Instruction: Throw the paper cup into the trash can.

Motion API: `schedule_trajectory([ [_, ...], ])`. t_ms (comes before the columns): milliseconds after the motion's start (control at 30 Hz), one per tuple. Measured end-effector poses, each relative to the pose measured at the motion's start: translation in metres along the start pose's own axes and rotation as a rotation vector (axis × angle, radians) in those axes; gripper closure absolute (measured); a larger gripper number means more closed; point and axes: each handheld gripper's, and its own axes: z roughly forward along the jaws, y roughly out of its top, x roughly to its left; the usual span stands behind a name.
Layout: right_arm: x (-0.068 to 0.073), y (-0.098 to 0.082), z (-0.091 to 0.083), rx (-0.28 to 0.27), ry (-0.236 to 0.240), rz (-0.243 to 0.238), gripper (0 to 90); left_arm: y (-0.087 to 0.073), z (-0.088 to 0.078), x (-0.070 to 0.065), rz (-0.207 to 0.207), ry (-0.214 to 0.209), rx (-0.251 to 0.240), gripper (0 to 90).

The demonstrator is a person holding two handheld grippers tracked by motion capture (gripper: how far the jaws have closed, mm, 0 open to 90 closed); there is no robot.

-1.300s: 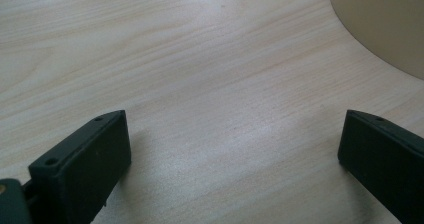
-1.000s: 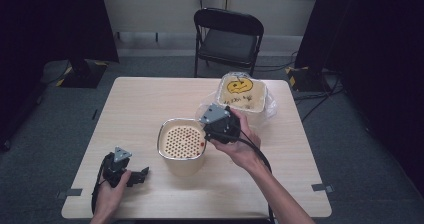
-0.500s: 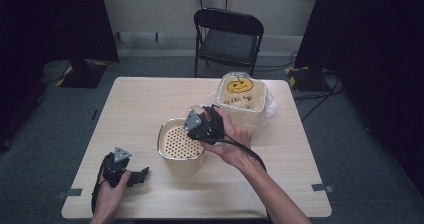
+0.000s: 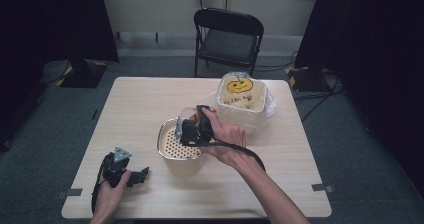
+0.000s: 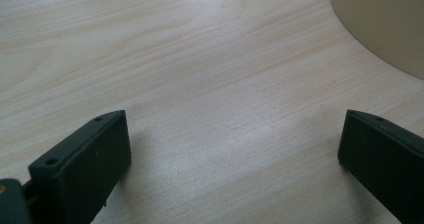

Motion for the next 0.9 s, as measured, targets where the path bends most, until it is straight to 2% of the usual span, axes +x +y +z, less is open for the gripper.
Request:
schedule_trajectory([
  [67, 0.0, 0.001, 0.0, 0.003, -0.006, -0.007, 43.9, 0.0, 0.0, 0.0, 0.0, 0.0, 0.0, 0.0],
  [100, 0.001, 0.003, 0.001, 0.007, -0.029, -0.044, 44.0, 0.0, 0.0, 0.0, 0.0, 0.0, 0.0, 0.0],
  [267, 0.007, 0.007, 0.002, 0.044, -0.094, -0.141, 44.2, 0.0, 0.0, 0.0, 0.007, 0.001, 0.004, 0.0],
  [300, 0.008, 0.008, 0.003, 0.052, -0.124, -0.187, 44.2, 0.0, 0.0, 0.0, 0.007, 0.001, 0.004, 0.0],
  [333, 0.009, 0.009, 0.003, 0.057, -0.13, -0.203, 44.3, 0.0, 0.0, 0.001, 0.008, 0.001, 0.005, 0.0],
  [467, 0.009, 0.01, 0.004, 0.058, -0.14, -0.218, 44.3, 0.0, 0.0, 0.0, 0.007, 0.001, 0.004, 0.0],
  [500, 0.01, 0.011, 0.004, 0.063, -0.153, -0.232, 44.4, 0.0, 0.0, 0.0, 0.001, 0.0, 0.001, 0.0],
  [533, 0.012, 0.012, 0.005, 0.072, -0.182, -0.279, 44.4, 0.0, 0.0, 0.0, 0.007, 0.001, 0.004, 0.0],
  [700, 0.013, 0.014, 0.005, 0.075, -0.207, -0.323, 44.4, 0.0, 0.0, 0.0, -0.002, 0.0, 0.0, 0.0],
  [733, 0.014, 0.014, 0.006, 0.083, -0.231, -0.357, 44.5, 0.0, 0.0, 0.0, 0.0, 0.001, 0.0, 0.0],
  [900, 0.015, 0.015, 0.006, 0.088, -0.261, -0.421, 44.4, 0.0, 0.0, 0.0, 0.005, 0.002, 0.004, 0.0],
])
